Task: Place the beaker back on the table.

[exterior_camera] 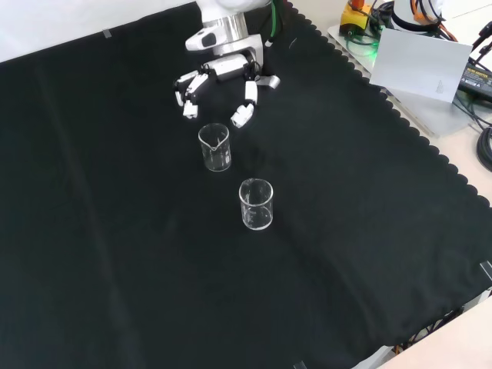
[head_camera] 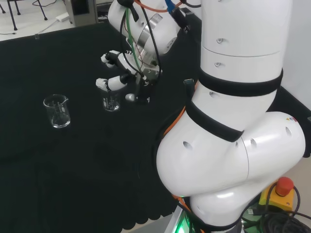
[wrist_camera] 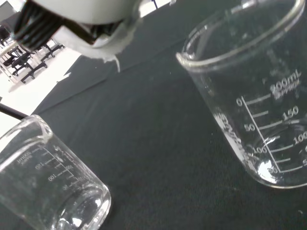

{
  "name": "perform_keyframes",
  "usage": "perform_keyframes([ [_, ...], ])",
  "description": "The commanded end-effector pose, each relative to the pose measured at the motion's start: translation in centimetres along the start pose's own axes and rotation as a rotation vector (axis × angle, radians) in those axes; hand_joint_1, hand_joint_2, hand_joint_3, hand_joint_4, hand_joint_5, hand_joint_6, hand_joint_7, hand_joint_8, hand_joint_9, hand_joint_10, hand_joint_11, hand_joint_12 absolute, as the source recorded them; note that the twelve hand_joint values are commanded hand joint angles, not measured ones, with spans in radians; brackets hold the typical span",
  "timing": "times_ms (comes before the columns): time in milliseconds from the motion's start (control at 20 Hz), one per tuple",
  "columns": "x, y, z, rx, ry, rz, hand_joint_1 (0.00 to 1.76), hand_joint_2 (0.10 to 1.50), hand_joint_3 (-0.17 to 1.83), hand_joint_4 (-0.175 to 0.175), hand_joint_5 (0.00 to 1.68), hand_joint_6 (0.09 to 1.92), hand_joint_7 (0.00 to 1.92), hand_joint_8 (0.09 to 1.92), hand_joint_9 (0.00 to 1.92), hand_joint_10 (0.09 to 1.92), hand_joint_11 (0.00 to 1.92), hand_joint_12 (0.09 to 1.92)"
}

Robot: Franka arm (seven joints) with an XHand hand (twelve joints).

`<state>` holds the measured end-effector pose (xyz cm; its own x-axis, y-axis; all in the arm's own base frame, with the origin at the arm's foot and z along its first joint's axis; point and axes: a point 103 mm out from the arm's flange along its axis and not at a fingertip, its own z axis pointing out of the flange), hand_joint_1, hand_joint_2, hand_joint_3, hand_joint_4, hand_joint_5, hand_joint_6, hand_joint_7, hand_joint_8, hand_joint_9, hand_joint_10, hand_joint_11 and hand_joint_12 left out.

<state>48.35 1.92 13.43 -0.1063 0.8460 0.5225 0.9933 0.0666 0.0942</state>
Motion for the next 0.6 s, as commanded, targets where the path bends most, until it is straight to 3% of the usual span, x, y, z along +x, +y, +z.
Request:
perform_keyframes([
  [50,0.4,-2.3,-2.9,-0.004,-0.036,0.03,0.87,0.52,0.61,-0.053,0.43,0.54,0.53,0.66,0.57,0.68,0.02,1.38],
  [600,0.1,-3.9,-6.7,-0.034,-0.067,0.049,0.86,0.52,0.6,-0.05,0.43,0.48,0.5,0.66,0.55,0.68,0.01,1.38],
])
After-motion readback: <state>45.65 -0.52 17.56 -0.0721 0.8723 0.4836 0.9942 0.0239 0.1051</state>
